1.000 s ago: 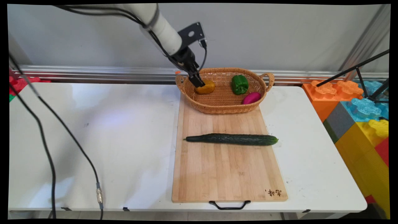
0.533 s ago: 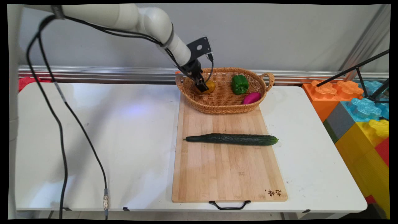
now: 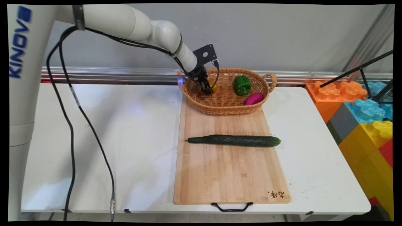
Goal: Pick up the potato from the vegetable basket, then place the picked object on the cutting board
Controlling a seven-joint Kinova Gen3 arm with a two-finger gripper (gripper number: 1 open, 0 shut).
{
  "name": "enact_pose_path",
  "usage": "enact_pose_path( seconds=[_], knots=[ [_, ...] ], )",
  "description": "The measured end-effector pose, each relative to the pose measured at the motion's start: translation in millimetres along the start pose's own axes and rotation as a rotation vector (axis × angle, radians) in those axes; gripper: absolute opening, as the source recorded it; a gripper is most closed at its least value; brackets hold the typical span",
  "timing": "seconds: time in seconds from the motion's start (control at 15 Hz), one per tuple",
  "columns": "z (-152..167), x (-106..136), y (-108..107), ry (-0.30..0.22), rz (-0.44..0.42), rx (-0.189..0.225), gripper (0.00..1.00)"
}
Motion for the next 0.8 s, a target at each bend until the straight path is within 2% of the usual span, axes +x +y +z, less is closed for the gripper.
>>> enact_pose_path(
  seconds=[0.27, 0.47, 0.8],
  knots=[
    [1.6, 1.5, 3.2, -0.001, -0.010, -0.005, 0.00],
    [-9.2, 7.7, 6.6, 0.009, -0.031, -0.009, 0.00],
    [-59.9, 38.0, 7.6, 0.083, -0.042, 0.022, 0.00]
  ],
)
